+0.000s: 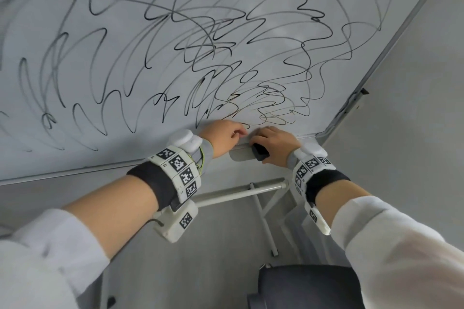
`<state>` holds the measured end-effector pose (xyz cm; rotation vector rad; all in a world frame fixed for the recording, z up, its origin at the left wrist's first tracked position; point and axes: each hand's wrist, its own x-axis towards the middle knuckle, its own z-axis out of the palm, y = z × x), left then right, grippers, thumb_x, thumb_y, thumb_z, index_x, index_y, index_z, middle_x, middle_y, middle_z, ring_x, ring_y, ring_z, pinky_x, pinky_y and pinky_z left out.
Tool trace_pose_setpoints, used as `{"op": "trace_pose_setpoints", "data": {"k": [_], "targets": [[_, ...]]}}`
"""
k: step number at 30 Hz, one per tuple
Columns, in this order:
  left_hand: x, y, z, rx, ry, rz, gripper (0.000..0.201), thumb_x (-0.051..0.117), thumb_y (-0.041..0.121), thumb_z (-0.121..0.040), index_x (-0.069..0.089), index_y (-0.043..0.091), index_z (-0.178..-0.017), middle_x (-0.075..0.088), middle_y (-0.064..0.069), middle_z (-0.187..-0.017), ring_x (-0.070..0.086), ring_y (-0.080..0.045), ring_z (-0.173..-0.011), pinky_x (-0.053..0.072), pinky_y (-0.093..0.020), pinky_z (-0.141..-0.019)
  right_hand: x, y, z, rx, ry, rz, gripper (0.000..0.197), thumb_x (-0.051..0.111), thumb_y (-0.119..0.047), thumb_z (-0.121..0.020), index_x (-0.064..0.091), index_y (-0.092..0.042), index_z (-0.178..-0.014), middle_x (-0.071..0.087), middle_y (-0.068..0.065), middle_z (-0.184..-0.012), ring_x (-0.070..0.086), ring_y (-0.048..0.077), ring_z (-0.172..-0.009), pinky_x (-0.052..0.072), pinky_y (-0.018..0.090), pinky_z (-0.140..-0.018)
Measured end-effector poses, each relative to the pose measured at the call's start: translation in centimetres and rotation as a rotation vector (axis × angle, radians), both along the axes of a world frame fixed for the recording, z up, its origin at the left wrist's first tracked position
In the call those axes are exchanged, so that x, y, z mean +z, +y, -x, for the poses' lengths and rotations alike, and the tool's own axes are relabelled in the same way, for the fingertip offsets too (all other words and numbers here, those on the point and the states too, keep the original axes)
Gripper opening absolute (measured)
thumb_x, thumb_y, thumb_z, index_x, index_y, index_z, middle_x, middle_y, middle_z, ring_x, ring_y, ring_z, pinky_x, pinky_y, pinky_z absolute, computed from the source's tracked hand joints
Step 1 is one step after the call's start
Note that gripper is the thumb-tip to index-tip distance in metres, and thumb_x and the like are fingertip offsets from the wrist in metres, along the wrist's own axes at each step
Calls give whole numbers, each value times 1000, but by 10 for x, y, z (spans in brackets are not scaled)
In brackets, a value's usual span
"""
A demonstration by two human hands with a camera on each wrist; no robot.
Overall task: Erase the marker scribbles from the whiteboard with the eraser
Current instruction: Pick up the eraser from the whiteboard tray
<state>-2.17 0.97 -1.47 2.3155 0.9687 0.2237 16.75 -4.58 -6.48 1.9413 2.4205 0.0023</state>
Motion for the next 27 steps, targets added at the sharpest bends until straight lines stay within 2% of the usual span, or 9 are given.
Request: {"op": "trace_pose_setpoints", "data": {"k": [2, 5, 9, 14, 16, 18, 22, 24, 27], "targets": [[0, 0, 3, 3, 5, -1, 33, 39, 7, -94, 60, 13, -118, 62, -6, -119, 57, -22, -107, 45, -33, -94, -4, -2, 1, 30, 22, -85, 41, 77, -12, -61, 67, -15, -100, 63, 8, -101, 58, 32, -88, 50, 34, -58], [0, -1, 4, -2, 15, -9, 33, 39, 6, -94, 59, 13, -119, 62, -6, -119, 57, -22, -107, 44, -31, -94, -4, -5, -1, 48, 36, -127, 40, 75, -5, -57, 68, -14, -95, 65, 8, -100, 60, 32, -78, 45, 32, -56], [3, -2, 2, -17, 76, -21, 37, 42, 7, -93, 52, 14, -128, 58, -6, -125, 56, -21, -108, 42, -28, -93, 14, -8, 4, 25, 142, -133, 42, 69, -3, -62, 65, -14, -102, 65, 4, -104, 59, 32, -85, 51, 37, -60], [9, -4, 4, -16, 149, -49, 43, 56, 14, -89, 46, 13, -131, 57, -8, -123, 55, -25, -107, 41, -29, -89, 39, 0, 22, -43, 270, -72, 49, 65, -9, -69, 56, -20, -116, 60, 5, -99, 54, 24, -88, 45, 32, -72], [14, -5, 6, 9, 126, -59, 43, 60, 16, -87, 47, 11, -127, 60, -11, -117, 57, -26, -105, 42, -30, -86, 46, 3, 26, -55, 349, -53, 47, 67, -11, -72, 52, -21, -115, 60, 1, -98, 52, 20, -83, 44, 30, -73], [21, -7, 10, 32, 65, -57, 44, 64, 15, -84, 48, 11, -125, 61, -11, -115, 58, -26, -103, 42, -29, -85, 51, 3, 30, -14, 459, -115, 43, 73, -16, -71, 51, -19, -108, 57, -3, -102, 51, 14, -84, 48, 32, -76], [25, -5, 15, 39, 17, -27, 51, 70, 15, -80, 49, 12, -127, 60, -8, -118, 58, -24, -102, 44, -29, -87, 59, 5, 34, 7, 570, -184, 45, 77, -28, -66, 46, -16, -96, 53, 3, -101, 56, 21, -89, 52, 43, -77], [28, -5, 20, 41, 4, -41, 54, 70, 15, -80, 48, 12, -129, 59, -9, -119, 59, -25, -102, 45, -32, -89, 66, 5, 42, 3, 611, -144, 47, 75, -29, -63, 46, -12, -96, 57, 5, -101, 60, 24, -90, 51, 44, -78], [36, -3, 30, 55, -55, -45, 53, 69, 13, -80, 49, 13, -129, 61, -11, -118, 60, -26, -102, 46, -34, -93, 78, 6, 52, 6, 653, -104, 47, 75, -25, -63, 45, -14, -98, 61, 2, -102, 62, 21, -93, 50, 39, -81]]}}
